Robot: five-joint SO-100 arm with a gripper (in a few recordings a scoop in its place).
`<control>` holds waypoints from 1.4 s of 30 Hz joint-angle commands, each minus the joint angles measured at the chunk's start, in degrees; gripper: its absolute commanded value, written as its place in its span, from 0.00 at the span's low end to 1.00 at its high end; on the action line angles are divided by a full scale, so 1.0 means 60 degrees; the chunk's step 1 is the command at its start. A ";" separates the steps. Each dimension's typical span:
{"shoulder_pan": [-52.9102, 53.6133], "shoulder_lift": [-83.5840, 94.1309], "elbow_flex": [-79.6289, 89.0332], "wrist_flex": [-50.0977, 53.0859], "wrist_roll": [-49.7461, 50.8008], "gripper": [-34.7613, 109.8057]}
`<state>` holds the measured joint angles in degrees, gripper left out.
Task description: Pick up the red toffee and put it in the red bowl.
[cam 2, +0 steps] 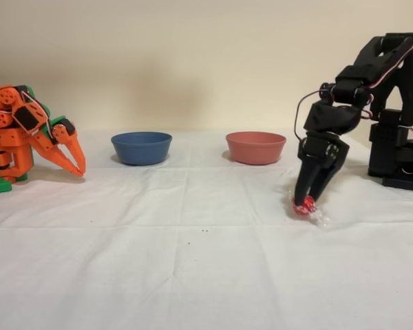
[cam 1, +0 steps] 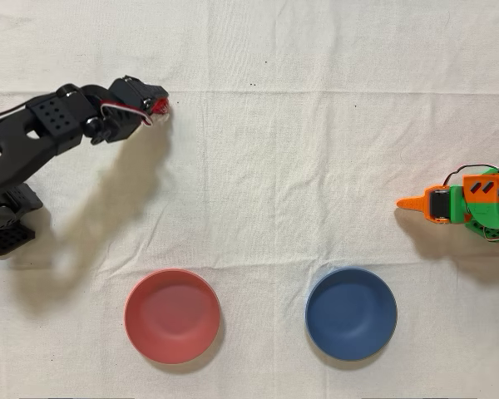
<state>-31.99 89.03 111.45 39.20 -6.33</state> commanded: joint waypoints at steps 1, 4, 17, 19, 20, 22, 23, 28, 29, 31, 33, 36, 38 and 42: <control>0.0439 0.1802 -0.0015 0.0645 -0.0322 0.30; 0.0923 0.2446 -0.0015 0.1040 -0.0542 0.30; 0.3208 0.3896 0.0029 0.1626 -0.1626 0.30; 0.3618 0.4043 0.0015 0.1626 -0.1831 0.30; 0.3823 0.4102 -0.0044 0.1641 -0.1948 0.30; 0.4204 0.4175 -0.0234 0.1670 -0.2168 0.30; 0.4380 0.4204 -0.0337 0.1685 -0.2271 0.30; 0.5303 0.4336 -0.0806 0.1729 -0.2739 0.31; 0.5508 0.4380 -0.0864 0.1743 -0.2827 0.31; 0.5874 0.4453 -0.0937 0.1743 -0.3003 0.31; 0.6240 0.4512 -0.0937 0.1670 -0.3193 0.31; 0.6797 0.4526 -0.0894 0.1421 -0.3501 0.31; 0.7178 0.4497 -0.0835 0.1230 -0.3677 0.31; 0.7910 0.4307 -0.0645 0.0820 -0.3970 0.31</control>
<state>11.78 112.24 109.34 46.14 -28.12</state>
